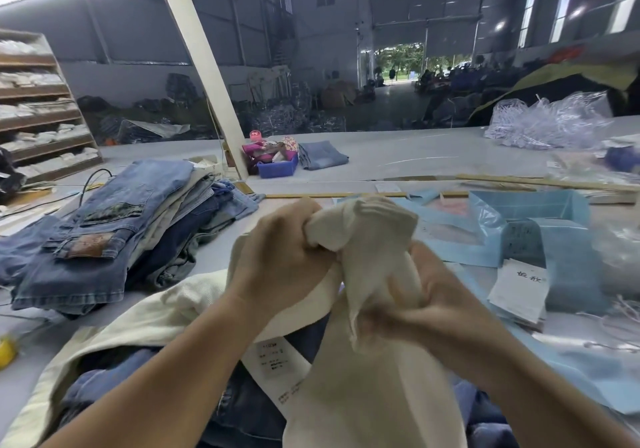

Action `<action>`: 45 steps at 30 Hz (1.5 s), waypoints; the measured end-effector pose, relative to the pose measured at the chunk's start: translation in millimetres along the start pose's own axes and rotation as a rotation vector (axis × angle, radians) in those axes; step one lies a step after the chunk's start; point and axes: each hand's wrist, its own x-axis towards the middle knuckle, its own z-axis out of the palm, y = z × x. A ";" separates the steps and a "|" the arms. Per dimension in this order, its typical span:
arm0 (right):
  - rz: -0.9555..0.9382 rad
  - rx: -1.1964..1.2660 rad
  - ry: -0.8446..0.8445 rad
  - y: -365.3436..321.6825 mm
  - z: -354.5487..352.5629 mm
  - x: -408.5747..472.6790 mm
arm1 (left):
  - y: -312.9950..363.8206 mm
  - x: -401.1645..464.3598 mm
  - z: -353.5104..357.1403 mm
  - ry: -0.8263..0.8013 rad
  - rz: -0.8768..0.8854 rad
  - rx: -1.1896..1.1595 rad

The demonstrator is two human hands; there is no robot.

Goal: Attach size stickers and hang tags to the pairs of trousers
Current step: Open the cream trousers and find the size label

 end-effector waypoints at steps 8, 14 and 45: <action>0.011 -0.264 0.466 22.9 -13.5 10.4 | -10.6 25.9 -36.9 -0.584 -0.266 -0.692; 0.228 -0.566 0.312 26.6 -16.4 18.2 | -23.8 18.9 -17.6 -0.513 -0.246 -0.481; -0.027 -1.028 0.333 -9.6 -5.4 7.5 | -5.8 5.9 26.6 0.193 0.207 0.212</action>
